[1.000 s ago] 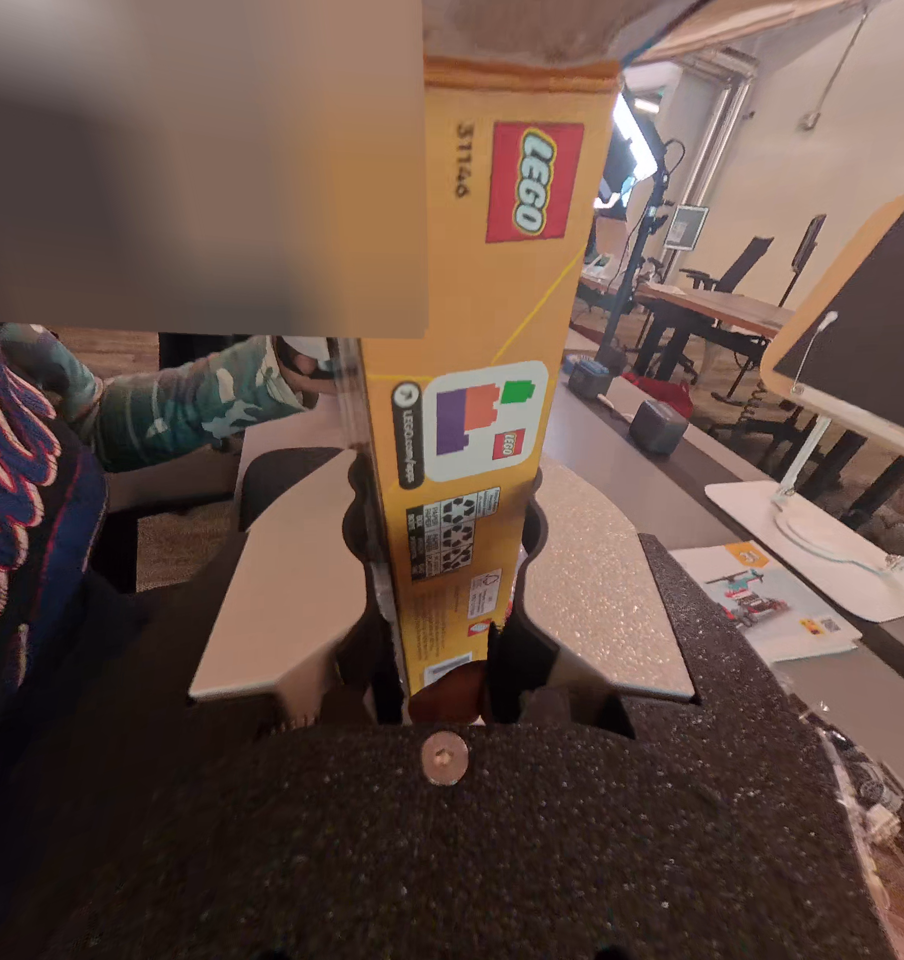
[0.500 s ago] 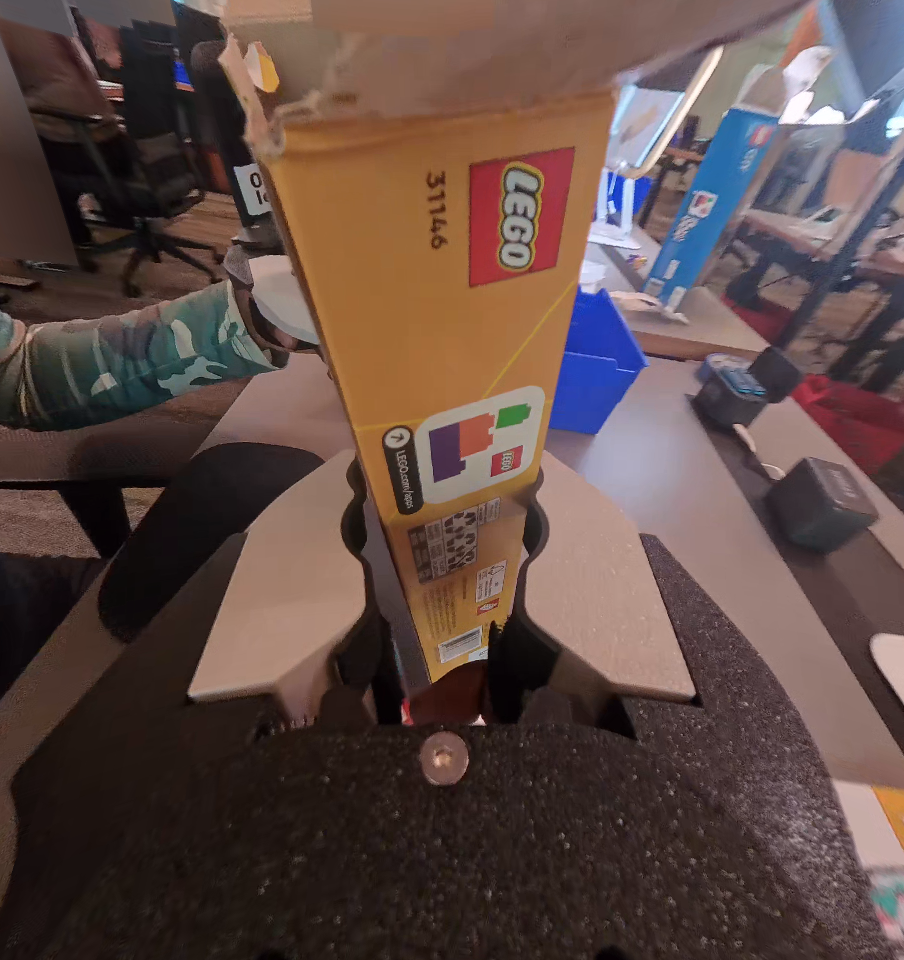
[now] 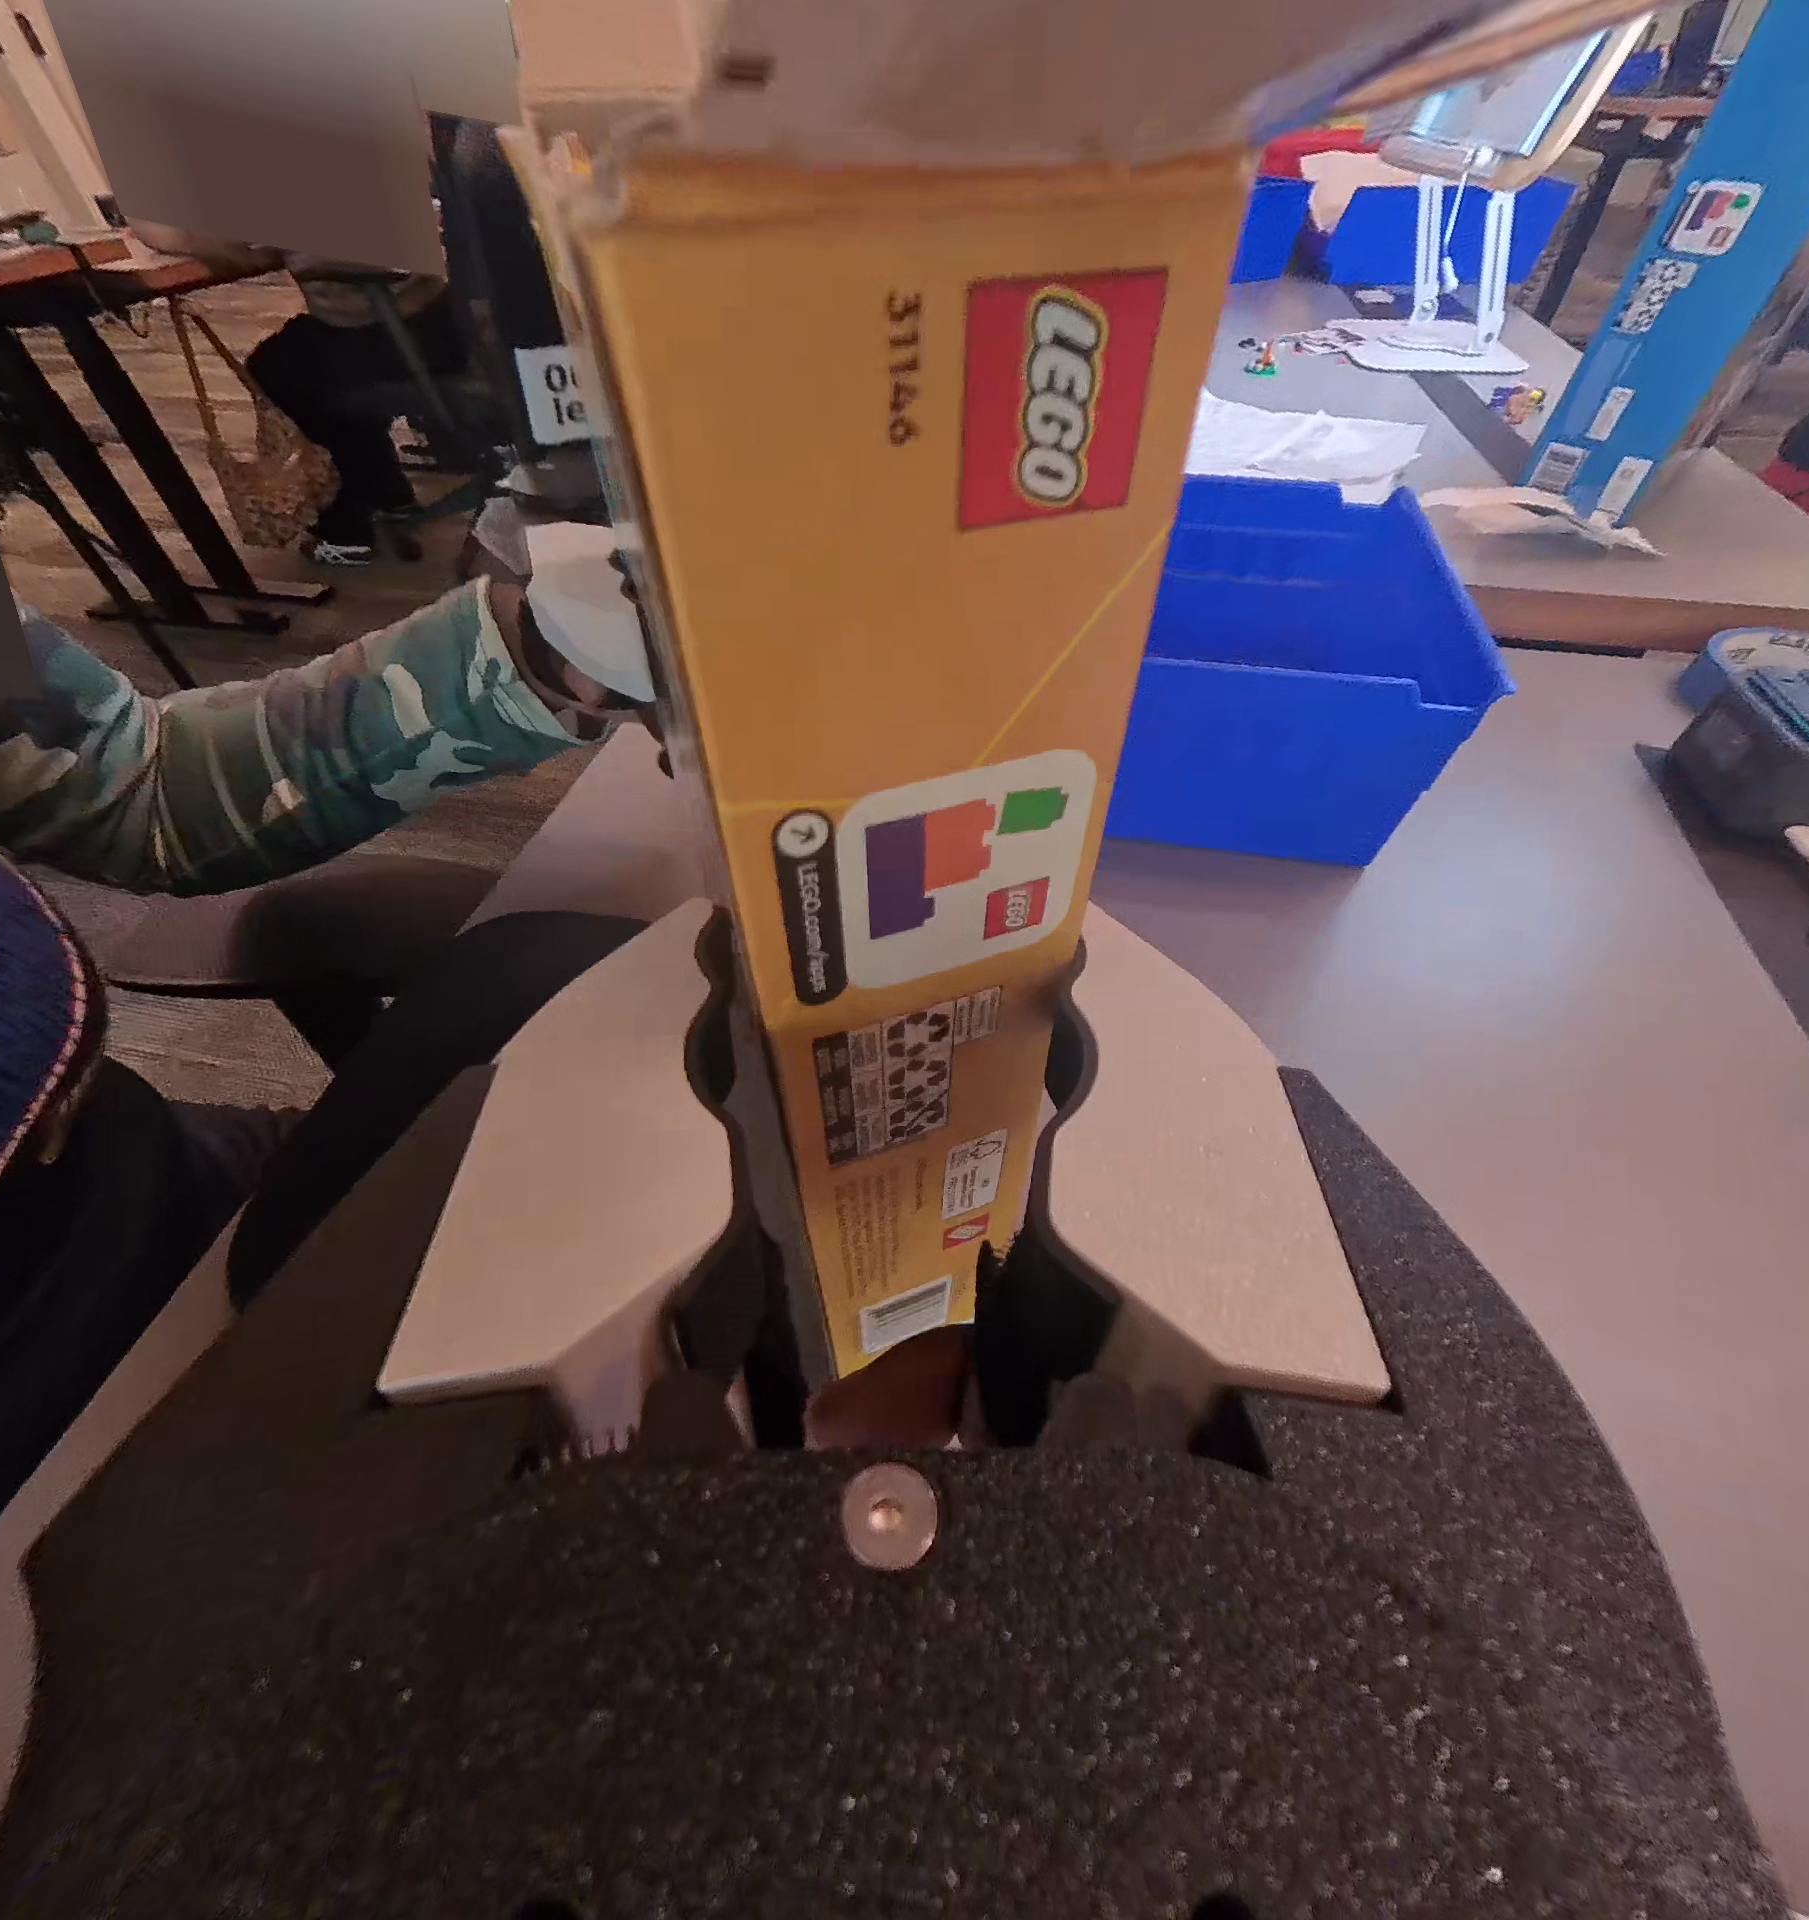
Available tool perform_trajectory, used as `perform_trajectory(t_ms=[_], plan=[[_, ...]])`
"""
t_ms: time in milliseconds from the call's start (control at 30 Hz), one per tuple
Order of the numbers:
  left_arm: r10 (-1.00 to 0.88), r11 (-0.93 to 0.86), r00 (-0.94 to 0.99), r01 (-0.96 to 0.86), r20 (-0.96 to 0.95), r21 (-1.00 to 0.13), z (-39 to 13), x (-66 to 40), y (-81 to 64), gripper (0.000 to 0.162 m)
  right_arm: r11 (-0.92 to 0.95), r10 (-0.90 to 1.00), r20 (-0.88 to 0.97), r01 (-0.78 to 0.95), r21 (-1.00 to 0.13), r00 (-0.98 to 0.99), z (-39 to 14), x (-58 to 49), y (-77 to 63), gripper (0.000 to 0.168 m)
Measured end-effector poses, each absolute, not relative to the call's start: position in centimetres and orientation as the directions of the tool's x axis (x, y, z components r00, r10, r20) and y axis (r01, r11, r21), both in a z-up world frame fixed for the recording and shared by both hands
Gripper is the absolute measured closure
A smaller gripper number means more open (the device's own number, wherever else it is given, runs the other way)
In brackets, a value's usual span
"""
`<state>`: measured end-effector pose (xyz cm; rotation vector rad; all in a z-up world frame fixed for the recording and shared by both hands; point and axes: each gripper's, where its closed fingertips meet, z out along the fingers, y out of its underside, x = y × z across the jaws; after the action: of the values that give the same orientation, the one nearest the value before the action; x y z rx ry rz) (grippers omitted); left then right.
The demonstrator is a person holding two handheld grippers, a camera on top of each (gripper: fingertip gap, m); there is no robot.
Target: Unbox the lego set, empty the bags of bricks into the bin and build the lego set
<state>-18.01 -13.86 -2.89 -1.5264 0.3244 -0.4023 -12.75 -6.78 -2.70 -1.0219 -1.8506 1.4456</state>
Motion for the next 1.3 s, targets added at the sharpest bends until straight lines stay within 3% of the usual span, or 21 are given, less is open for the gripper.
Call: perform_trajectory(t_ms=[167, 300, 400, 433, 500, 567, 600, 667, 867, 933, 1033, 1133, 1300], plan=[[-0.471, 0.035, 0.881, 0.052, 0.030, -0.998, -2.8, -17.6, -13.8, 0.101, 0.128, 0.835, 0.013, 0.173, -0.977, -0.550, -2.4, -12.3, -6.7, 0.108], [-0.493, 0.026, 0.869, 0.055, 0.035, -0.998, -2.8, -17.2, -13.6, 0.101, 0.044, 0.851, 0.030, 0.014, -0.999, -0.524, 1.7, -11.8, -6.2, 0.094], [-0.521, 0.020, 0.852, 0.065, 0.045, -0.998, -2.9, -16.9, -13.4, 0.101, 0.068, 0.848, 0.036, 0.040, -0.997, -0.529, 1.9, -12.8, -6.4, 0.090], [-0.512, 0.022, 0.857, 0.075, 0.053, -0.997, -2.8, -17.0, -13.3, 0.101, 0.076, 0.833, 0.047, 0.029, -0.997, -0.551, 1.9, -12.9, -6.9, 0.101], [-0.490, 0.035, 0.870, 0.080, 0.053, -0.996, -2.6, -17.5, -13.2, 0.098, 0.063, 0.814, 0.047, 0.007, -0.998, -0.578, 1.9, -12.8, -7.3, 0.105], [-0.419, 0.172, 0.908, 0.073, -0.005, -0.982, -0.5, -18.5, -14.0, 0.074, 0.049, 0.815, 0.044, -0.008, -0.999, -0.578, 2.0, -12.7, -7.3, 0.106], [-0.350, 0.296, 0.935, 0.061, -0.049, -0.953, 1.5, -19.3, -15.0, 0.071, 0.050, 0.817, 0.047, -0.010, -0.999, -0.575, 2.0, -12.7, -7.3, 0.106], [-0.181, 0.512, 0.973, -0.030, -0.142, -0.858, 5.1, -20.7, -17.5, 0.076, 0.048, 0.816, 0.047, -0.014, -0.999, -0.576, 2.1, -12.8, -7.4, 0.106], [0.114, 0.577, 0.893, -0.416, -0.435, -0.703, 7.4, -18.7, -17.9, 0.091, 0.040, 0.818, 0.040, -0.012, -0.999, -0.573, 2.1, -12.9, -7.3, 0.106], [0.170, 0.564, 0.863, -0.481, -0.475, -0.671, 7.7, -18.5, -17.7, 0.094, 0.043, 0.819, 0.044, -0.014, -0.999, -0.573, 2.1, -12.8, -7.4, 0.106], [0.077, 0.531, 0.861, -0.462, -0.503, -0.710, 7.6, -17.9, -16.5, 0.101, 0.050, 0.818, 0.045, -0.007, -0.999, -0.574, 2.0, -12.7, -7.4, 0.106], [0.018, 0.405, 0.815, -0.535, -0.579, -0.741, 6.8, -18.0, -15.0, 0.107, 0.060, 0.821, 0.046, 0.005, -0.998, -0.570, 1.9, -12.7, -7.3, 0.106], [-0.135, 0.219, 0.687, -0.682, -0.714, -0.697, 5.8, -18.2, -14.8, 0.116, 0.069, 0.819, 0.050, 0.012, -0.998, -0.572, 1.9, -12.5, -7.2, 0.106]])
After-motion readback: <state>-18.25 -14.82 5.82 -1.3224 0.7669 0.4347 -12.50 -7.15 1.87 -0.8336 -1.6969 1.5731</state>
